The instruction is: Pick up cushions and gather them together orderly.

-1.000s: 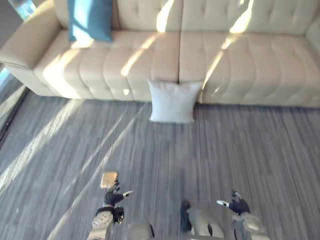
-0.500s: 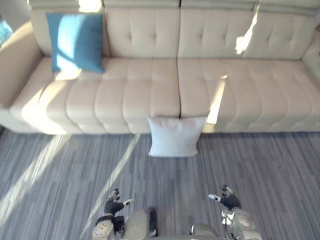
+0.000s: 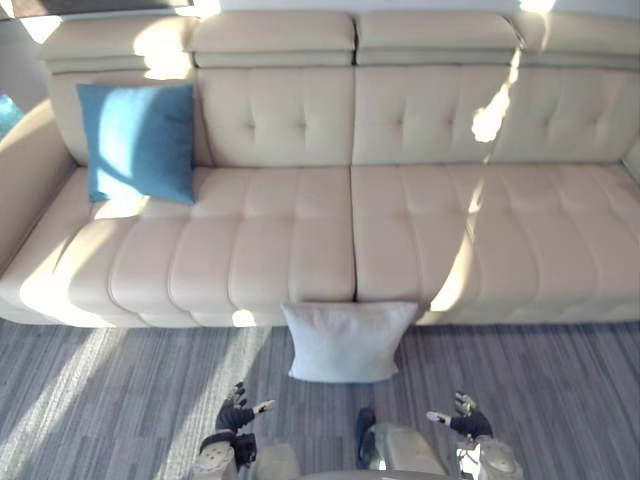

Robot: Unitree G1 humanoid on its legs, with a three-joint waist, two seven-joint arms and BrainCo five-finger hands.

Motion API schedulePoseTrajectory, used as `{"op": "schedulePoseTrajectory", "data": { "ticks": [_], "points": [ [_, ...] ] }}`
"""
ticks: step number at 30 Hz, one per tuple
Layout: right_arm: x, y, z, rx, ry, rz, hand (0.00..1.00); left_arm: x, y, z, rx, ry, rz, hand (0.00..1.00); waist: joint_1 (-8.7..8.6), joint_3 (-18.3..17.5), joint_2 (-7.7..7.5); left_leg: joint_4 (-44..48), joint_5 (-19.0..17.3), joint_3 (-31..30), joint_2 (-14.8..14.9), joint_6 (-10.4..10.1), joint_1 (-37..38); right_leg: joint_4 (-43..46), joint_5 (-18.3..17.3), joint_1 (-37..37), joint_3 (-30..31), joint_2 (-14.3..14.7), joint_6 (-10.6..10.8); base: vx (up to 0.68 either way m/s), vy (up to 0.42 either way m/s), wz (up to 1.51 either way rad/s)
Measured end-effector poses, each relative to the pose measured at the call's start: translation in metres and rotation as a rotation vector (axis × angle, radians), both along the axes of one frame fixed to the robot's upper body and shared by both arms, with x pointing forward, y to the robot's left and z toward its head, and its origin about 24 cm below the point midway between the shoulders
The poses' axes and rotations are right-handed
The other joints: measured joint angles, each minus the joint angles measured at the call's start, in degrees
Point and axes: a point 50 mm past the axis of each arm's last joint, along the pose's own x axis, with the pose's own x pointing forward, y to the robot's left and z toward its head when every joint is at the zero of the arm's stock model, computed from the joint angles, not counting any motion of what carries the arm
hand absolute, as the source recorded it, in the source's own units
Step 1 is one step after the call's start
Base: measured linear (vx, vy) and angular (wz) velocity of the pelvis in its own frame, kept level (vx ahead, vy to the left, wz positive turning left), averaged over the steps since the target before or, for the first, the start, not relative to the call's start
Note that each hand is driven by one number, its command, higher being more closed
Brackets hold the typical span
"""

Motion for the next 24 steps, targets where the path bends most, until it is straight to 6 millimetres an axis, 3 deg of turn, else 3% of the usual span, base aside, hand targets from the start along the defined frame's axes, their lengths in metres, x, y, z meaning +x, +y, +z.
{"op": "schedulePoseTrajectory", "data": {
  "ticks": [1,2,3,7,10,14,18,20,22,24],
  "points": [
    [0.004,-0.001,0.002,-0.005,-0.013,-0.001,0.00,-0.001,-0.002,-0.001,-0.005,0.003,-0.004,0.00,0.00,-0.21,0.14,-10.01,0.64,-0.64,-1.22,-0.06,-0.25,0.11,-0.68,-0.03,1.06,-0.33,1.17,0.22,0.131,-0.29],
    [0.004,-0.003,0.002,-0.008,-0.014,-0.004,0.00,-0.002,-0.003,-0.001,-0.006,0.008,-0.009,0.00,0.01,-0.56,0.75,-14.04,1.68,-1.08,-1.63,-0.46,0.04,0.33,-0.90,-0.06,1.37,-0.34,1.57,0.23,0.185,-0.42],
    [0.001,-0.003,0.001,-0.004,-0.007,-0.020,0.00,-0.006,-0.004,-0.003,-0.007,0.021,-0.010,0.00,0.16,-0.67,1.35,-20.07,7.82,-2.25,-3.09,-1.62,1.95,0.61,-1.54,-0.08,2.99,-0.42,2.89,0.16,0.148,-0.35],
    [-0.006,0.000,-0.004,0.005,0.017,-0.021,0.00,-0.005,0.005,-0.002,0.020,0.023,-0.016,0.00,0.06,-1.02,-0.81,-23.20,7.47,-0.30,-6.24,-0.12,3.49,0.91,-2.78,-0.11,4.76,-3.21,5.59,0.19,0.165,-0.14],
    [0.004,0.002,0.000,-0.004,-0.004,-0.006,0.00,0.006,0.007,0.002,0.030,0.000,-0.026,0.00,0.29,-0.40,-1.51,-22.16,6.61,1.16,-7.91,1.17,2.19,4.29,-4.65,-3.27,6.02,-5.02,6.91,0.14,0.124,-0.16],
    [0.046,0.004,0.019,-0.041,-0.122,-0.011,0.00,0.065,0.017,0.033,0.086,-0.180,-0.038,0.00,0.37,5.28,-1.57,-11.10,4.96,1.13,-6.94,3.10,-7.93,15.18,-7.36,-13.26,6.17,-5.77,6.80,-0.05,0.031,0.02],
    [0.086,0.006,0.045,-0.077,-0.250,-0.020,0.00,0.114,0.028,0.070,0.099,-0.358,0.065,0.00,1.42,9.92,-1.74,-0.70,-0.02,1.20,-4.50,3.10,-19.23,25.84,-11.89,-25.14,6.74,-5.42,6.53,-0.14,-0.003,-0.13],
    [0.112,0.006,0.063,-0.076,-0.326,-0.038,0.00,0.135,0.033,0.089,0.078,-0.436,0.145,0.00,1.31,11.22,-1.81,4.85,-2.73,1.20,-3.00,2.85,-26.74,31.84,-13.63,-33.24,7.57,-4.75,6.25,-0.21,-0.031,-0.21],
    [0.147,0.000,0.095,-0.071,-0.443,-0.106,0.00,0.168,0.038,0.120,0.039,-0.542,0.233,0.00,0.87,13.27,-2.06,10.94,-3.02,0.84,-2.10,3.38,-38.07,38.46,-14.18,-44.95,7.95,-4.63,6.19,-0.19,-0.037,-0.11],
    [0.175,-0.006,0.127,-0.069,-0.544,-0.159,0.00,0.193,0.036,0.149,0.005,-0.636,0.263,0.00,0.70,16.15,-2.04,14.78,-3.10,0.39,-1.34,3.57,-44.48,42.16,-14.17,-51.32,8.20,-4.22,6.17,-0.17,-0.036,-0.11]
  ]
}}
